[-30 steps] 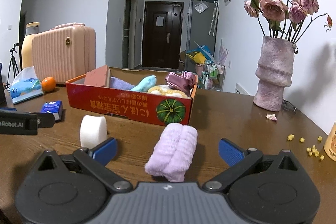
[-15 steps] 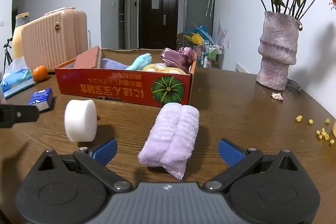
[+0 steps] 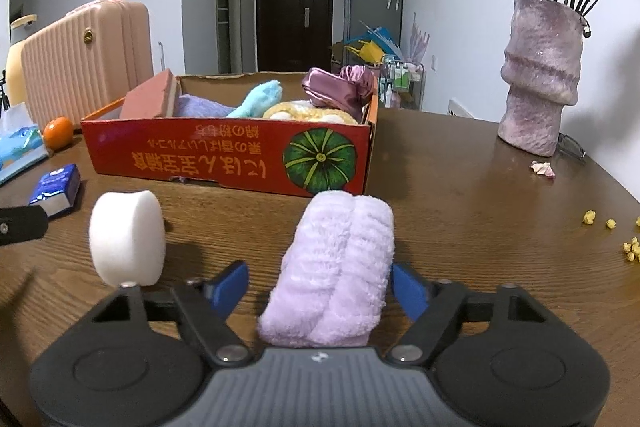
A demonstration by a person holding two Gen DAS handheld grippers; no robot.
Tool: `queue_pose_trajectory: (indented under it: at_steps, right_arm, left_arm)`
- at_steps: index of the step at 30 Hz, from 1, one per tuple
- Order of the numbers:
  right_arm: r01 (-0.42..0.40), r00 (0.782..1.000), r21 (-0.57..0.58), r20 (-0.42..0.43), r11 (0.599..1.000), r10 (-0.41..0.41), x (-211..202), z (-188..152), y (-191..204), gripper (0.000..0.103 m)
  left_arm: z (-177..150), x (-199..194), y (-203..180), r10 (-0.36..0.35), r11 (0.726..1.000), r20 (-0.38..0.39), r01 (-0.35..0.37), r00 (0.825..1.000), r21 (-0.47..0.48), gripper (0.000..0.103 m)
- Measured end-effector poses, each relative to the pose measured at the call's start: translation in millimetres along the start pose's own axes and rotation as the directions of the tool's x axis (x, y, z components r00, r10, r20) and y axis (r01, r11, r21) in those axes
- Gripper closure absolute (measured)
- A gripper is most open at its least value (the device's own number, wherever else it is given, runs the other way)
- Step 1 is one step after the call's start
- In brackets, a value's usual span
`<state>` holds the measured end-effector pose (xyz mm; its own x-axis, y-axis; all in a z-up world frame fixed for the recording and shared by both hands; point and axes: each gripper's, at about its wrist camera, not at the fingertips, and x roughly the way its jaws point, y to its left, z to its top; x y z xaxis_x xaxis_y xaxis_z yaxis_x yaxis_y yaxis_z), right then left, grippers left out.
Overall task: Organize soft objects
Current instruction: 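Lower the right tool onto the lilac rolled towel and close on it, then lower the left tool onto the white foam cylinder and close on it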
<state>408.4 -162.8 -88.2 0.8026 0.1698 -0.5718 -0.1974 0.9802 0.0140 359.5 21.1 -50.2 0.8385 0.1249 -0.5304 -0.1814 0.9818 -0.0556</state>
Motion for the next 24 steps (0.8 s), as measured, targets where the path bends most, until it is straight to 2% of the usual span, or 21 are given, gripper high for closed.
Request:
queue_pose_trajectory:
  at_steps: [1, 3, 9, 12, 24]
  right_arm:
    - [-0.001, 1.000, 0.000, -0.007, 1.000, 0.001, 2, 0, 0, 0.037]
    - [-0.008, 1.000, 0.005, -0.014, 1.000, 0.008, 3, 0, -1, 0.053]
    - [-0.031, 1.000, 0.019, 0.003, 0.999, 0.031, -2, -2, -4, 0.067]
    - [-0.034, 0.999, 0.020, 0.018, 0.999, 0.034, -5, -2, -4, 0.069]
    - [-0.034, 0.997, 0.008, 0.072, 0.999, 0.034, -14, 1, -5, 0.070]
  left_arm:
    - [1, 1, 1, 0.002, 1.000, -0.002, -0.002, 1.000, -0.002, 0.000]
    - [1, 3, 2, 0.002, 1.000, -0.007, -0.002, 1.000, -0.006, 0.000]
    - [0, 2, 2, -0.008, 1.000, -0.010, 0.008, 1.000, -0.008, 0.000]
    - [0, 2, 3, -0.009, 1.000, -0.010, 0.009, 1.000, -0.010, 0.000]
    - [1, 2, -3, -0.003, 1.000, 0.005, 0.003, 1.000, -0.013, 0.000]
